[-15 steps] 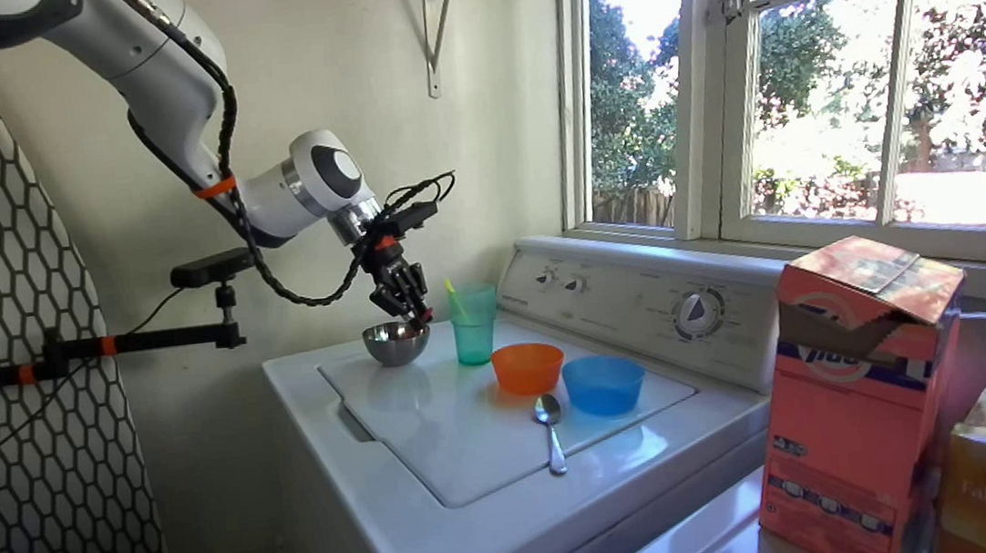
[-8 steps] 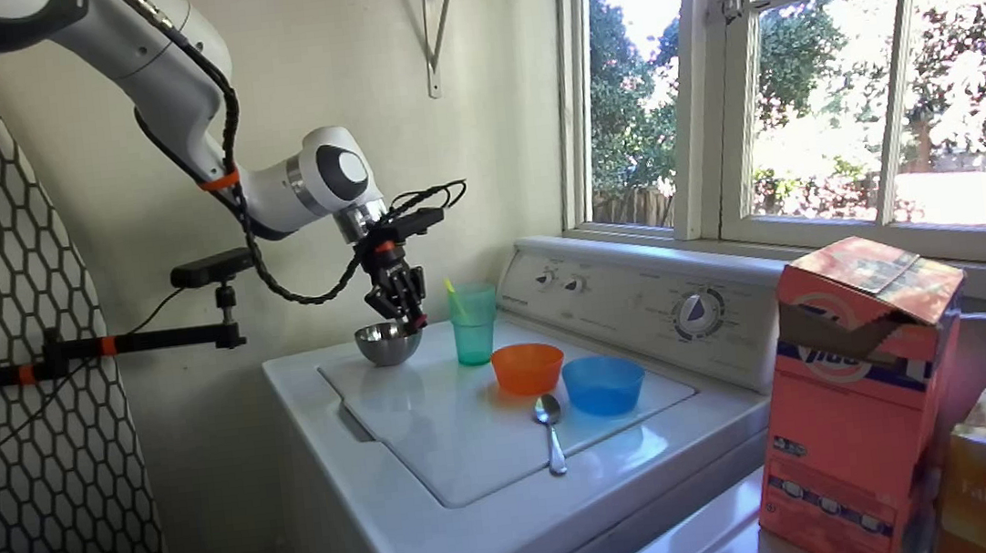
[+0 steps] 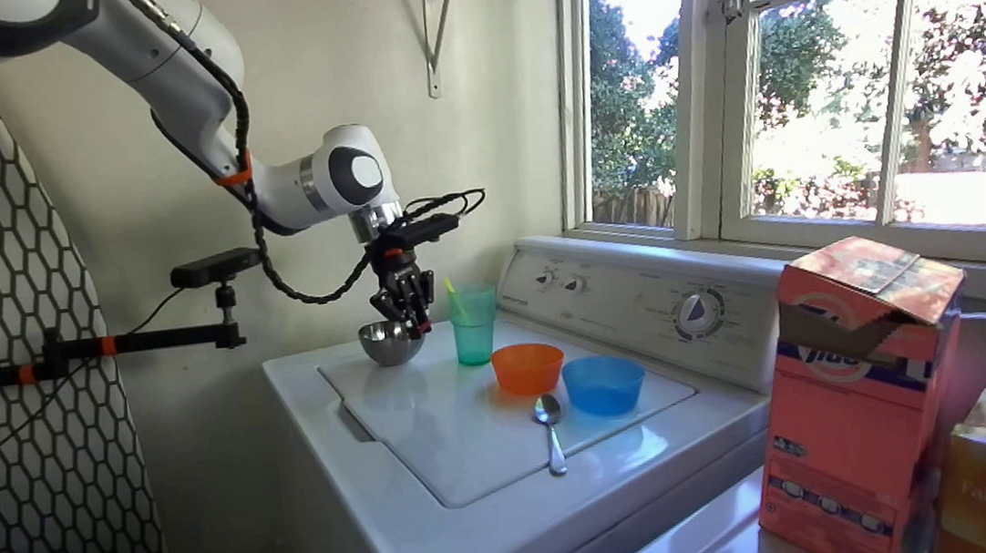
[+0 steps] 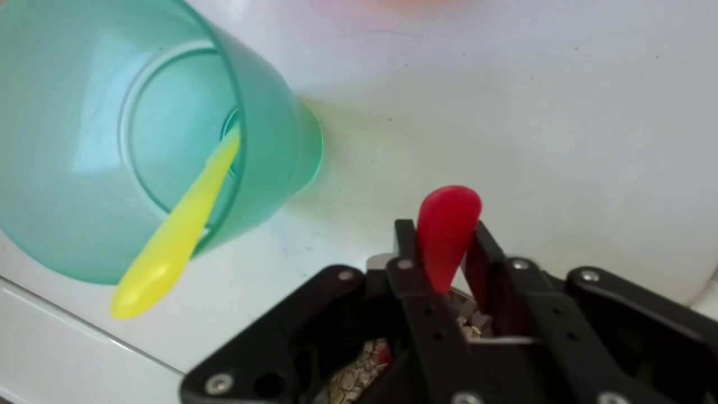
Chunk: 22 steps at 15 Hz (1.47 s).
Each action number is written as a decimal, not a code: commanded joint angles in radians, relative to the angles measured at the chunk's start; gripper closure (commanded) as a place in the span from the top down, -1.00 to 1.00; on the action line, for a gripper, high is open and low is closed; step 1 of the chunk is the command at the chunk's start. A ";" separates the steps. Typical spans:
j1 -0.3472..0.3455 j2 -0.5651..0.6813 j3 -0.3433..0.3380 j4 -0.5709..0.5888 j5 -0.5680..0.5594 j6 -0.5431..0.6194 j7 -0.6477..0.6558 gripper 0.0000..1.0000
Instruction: Put the yellow knife in the green cup and then use the pink spoon to transfer a spoonful of contents from the silver bowl to the orange bowl
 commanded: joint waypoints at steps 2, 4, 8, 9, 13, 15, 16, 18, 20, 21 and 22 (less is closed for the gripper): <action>-0.016 -0.003 -0.005 0.013 0.054 -0.012 -0.017 -0.88; -0.010 -0.017 -0.007 0.013 0.035 -0.030 0.005 -0.88; -0.017 -0.024 0.003 0.015 0.067 -0.009 -0.028 -0.88; -0.020 -0.022 0.003 0.016 0.078 -0.008 -0.035 -0.88; -0.035 -0.014 0.002 0.016 0.145 -0.001 -0.073 -0.88; -0.051 -0.012 0.002 0.014 0.201 0.010 -0.111 -0.88; -0.058 -0.011 0.000 0.013 0.227 0.010 -0.128 -0.88; -0.077 -0.014 -0.002 0.010 0.281 0.011 -0.180 -0.88; -0.093 -0.017 -0.006 0.009 0.326 0.011 -0.225 -0.88; -0.101 -0.018 -0.006 0.008 0.352 0.012 -0.252 -0.88; -0.107 -0.018 -0.008 0.008 0.370 0.010 -0.270 -0.88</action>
